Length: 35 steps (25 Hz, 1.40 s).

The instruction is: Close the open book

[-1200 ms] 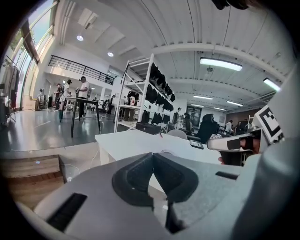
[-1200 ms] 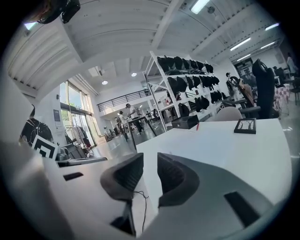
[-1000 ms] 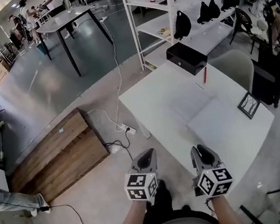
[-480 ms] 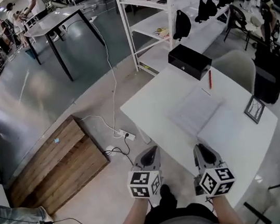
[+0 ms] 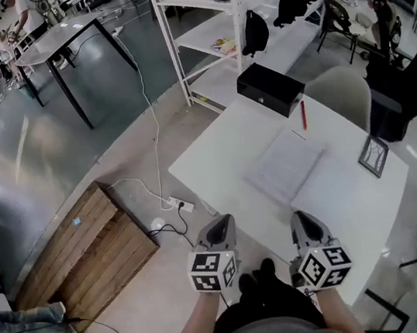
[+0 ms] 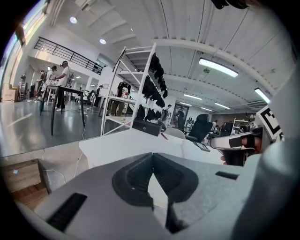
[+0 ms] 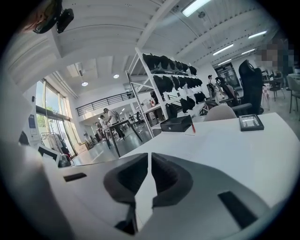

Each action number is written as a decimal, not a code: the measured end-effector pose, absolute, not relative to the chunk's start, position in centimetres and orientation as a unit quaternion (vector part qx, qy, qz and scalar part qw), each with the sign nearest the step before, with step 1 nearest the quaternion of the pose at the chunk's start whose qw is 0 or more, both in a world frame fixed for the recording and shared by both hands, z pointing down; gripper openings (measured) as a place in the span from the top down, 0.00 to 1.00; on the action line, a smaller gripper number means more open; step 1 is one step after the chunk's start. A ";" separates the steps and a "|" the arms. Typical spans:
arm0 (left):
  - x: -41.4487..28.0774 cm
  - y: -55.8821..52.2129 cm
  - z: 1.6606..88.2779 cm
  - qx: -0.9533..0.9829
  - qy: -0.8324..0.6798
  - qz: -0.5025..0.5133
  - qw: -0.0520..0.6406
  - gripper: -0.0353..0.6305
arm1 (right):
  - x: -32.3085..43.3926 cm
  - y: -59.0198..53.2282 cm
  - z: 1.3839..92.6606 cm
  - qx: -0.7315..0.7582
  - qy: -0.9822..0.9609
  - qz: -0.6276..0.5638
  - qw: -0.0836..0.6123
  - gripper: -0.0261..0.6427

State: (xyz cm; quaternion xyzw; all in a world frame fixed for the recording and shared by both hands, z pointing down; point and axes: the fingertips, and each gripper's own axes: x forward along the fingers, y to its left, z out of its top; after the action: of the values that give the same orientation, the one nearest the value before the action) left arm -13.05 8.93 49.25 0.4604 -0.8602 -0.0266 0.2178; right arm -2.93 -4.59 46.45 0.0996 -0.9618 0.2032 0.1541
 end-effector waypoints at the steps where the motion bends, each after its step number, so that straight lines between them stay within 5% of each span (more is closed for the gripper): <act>1: -13.3 8.6 49.2 0.460 -0.860 -0.025 0.218 0.94 | -3.0 -4.9 46.4 0.102 -0.962 0.204 0.153 0.92; 35: -20.4 -5.5 50.0 0.598 -0.769 0.055 0.219 0.94 | -4.7 -14.4 47.6 0.263 -0.917 0.277 0.112 0.93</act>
State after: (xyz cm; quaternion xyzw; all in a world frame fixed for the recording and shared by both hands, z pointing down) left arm -20.38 -5.53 50.01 0.5975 -0.7694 0.0552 0.2188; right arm -4.73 -14.44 47.63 0.2633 -0.9173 0.2769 0.1118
